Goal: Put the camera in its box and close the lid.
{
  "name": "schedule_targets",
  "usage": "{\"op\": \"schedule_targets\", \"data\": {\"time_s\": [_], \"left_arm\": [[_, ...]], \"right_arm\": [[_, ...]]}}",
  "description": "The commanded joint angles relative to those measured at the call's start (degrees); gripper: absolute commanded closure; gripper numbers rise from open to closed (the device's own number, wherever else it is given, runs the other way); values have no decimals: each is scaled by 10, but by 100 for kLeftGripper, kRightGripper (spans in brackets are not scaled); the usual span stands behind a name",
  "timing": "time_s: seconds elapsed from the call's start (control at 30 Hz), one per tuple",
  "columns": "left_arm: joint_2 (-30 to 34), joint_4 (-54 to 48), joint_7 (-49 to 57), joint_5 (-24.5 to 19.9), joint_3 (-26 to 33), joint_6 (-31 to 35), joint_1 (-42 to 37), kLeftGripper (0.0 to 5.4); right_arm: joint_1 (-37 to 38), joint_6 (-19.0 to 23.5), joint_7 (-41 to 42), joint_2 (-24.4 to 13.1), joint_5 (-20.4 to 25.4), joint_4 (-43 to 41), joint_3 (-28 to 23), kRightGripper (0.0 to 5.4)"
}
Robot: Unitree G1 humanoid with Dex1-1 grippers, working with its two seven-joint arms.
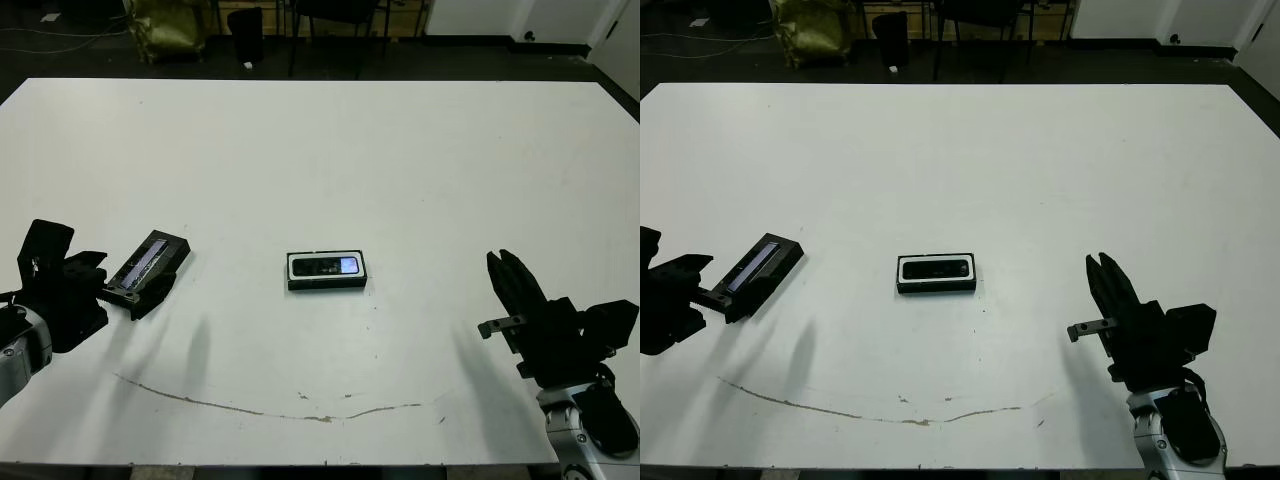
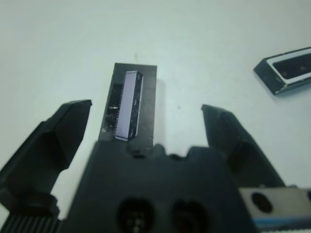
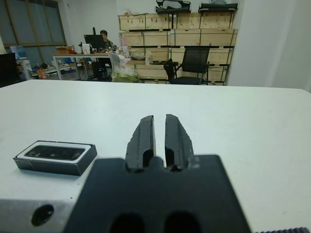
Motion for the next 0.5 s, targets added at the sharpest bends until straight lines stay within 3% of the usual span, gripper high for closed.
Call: {"op": "schedule_targets", "data": {"time_s": [0.03,0.5], "left_arm": [[-2,10,2,4,-8,10,4,2],[4,75,-37,17,-30,-37,5,2]], "right_arm": [[4,-2,2,-1,-5,14,-1,540],[10,8,-4,2,5,1,-2,540]]}}
